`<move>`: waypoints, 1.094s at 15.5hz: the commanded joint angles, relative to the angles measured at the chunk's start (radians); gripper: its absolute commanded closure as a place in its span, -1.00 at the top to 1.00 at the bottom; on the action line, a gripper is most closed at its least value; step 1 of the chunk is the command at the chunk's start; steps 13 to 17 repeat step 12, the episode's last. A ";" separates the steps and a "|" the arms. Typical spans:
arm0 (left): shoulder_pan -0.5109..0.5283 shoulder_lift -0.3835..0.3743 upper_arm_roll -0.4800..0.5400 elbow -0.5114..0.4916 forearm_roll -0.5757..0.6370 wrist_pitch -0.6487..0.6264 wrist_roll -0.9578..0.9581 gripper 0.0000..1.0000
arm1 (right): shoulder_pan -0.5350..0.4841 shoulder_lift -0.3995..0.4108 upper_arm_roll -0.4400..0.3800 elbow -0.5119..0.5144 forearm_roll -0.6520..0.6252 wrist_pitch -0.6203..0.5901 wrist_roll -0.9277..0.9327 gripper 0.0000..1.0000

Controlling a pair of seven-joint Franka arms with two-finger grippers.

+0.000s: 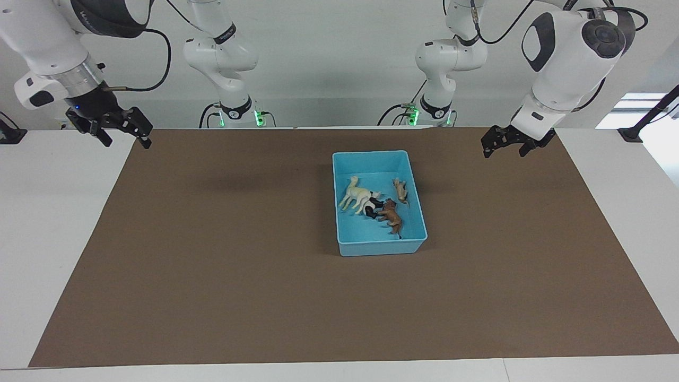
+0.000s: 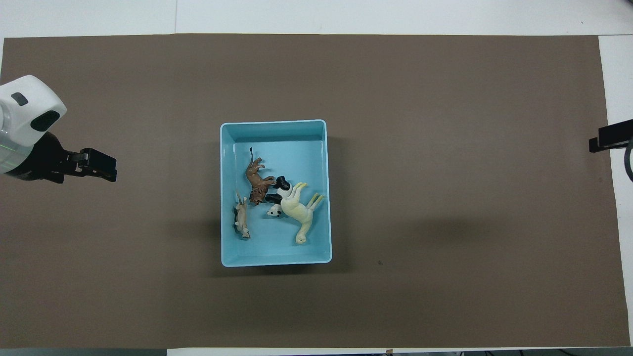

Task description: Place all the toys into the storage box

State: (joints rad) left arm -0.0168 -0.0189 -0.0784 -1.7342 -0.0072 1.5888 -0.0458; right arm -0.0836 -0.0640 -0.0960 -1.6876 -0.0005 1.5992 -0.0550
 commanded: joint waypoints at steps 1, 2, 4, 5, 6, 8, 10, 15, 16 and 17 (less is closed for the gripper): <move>0.009 -0.009 -0.001 0.005 -0.013 -0.020 0.006 1.00 | -0.018 -0.020 0.022 -0.040 -0.027 0.056 -0.017 1.00; 0.009 -0.009 -0.001 0.005 -0.013 -0.020 0.006 1.00 | -0.019 -0.010 0.024 -0.012 -0.027 0.053 -0.017 1.00; 0.009 -0.009 -0.001 0.005 -0.013 -0.020 0.006 1.00 | -0.031 0.013 0.025 0.040 -0.042 -0.005 -0.020 1.00; 0.009 -0.009 -0.001 0.005 -0.013 -0.020 0.006 1.00 | -0.034 0.013 0.031 0.039 -0.042 -0.010 -0.020 1.00; 0.009 -0.009 -0.001 0.005 -0.013 -0.020 0.006 1.00 | -0.036 0.012 0.032 0.034 -0.044 -0.010 -0.023 1.00; 0.009 -0.009 -0.001 0.005 -0.013 -0.020 0.006 1.00 | -0.044 0.010 0.032 0.036 -0.042 -0.016 -0.025 1.00; 0.009 -0.007 -0.001 0.005 -0.013 -0.020 0.006 1.00 | -0.035 0.007 0.032 0.037 -0.041 -0.019 -0.025 1.00; 0.009 -0.009 -0.001 0.005 -0.013 -0.020 0.006 1.00 | -0.031 0.007 0.032 0.037 -0.041 -0.019 -0.023 1.00; 0.009 -0.009 -0.001 0.005 -0.013 -0.020 0.006 1.00 | -0.031 0.007 0.032 0.037 -0.041 -0.019 -0.023 1.00; 0.009 -0.009 -0.001 0.005 -0.013 -0.020 0.006 1.00 | -0.031 0.007 0.032 0.037 -0.041 -0.019 -0.023 1.00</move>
